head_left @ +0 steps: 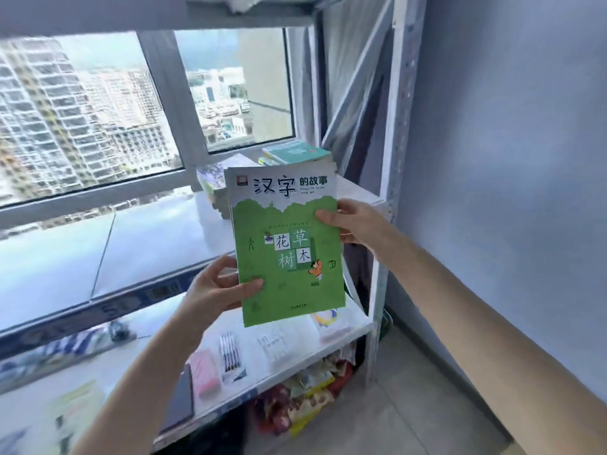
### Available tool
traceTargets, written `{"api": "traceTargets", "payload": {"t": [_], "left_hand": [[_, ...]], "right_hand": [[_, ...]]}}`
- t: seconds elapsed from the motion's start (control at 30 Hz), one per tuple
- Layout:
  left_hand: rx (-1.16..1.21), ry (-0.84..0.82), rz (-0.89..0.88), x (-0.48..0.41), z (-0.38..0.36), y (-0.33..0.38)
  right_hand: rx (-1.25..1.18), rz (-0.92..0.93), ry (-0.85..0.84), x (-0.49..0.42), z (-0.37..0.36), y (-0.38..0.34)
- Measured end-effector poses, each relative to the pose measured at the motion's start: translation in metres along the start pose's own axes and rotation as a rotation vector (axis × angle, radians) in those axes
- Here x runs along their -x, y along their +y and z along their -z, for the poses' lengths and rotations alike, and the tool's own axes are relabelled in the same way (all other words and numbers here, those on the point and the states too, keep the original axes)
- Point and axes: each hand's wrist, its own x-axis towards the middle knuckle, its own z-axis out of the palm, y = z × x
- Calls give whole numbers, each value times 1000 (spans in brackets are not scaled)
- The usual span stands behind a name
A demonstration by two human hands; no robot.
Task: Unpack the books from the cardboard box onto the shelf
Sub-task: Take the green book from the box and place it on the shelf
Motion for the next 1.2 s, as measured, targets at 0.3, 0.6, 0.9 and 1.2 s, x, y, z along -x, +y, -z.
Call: {"api": "traceTargets", "payload": {"t": [0.3,0.6,0.9,1.2], "left_hand": [[-85,253,-107,-113,105,4],[-95,359,-119,-176,176,-37],[-249,193,-105,-186,196,-63],[-68,197,-71,-182,240,-15]], "right_hand": [[-60,124,-190,-172,-78,-11],[-72,107,-163,-249,-141,21],[-173,119,-55,-244,-160,41],[-37,41,59,-281,-204,-3]]}}
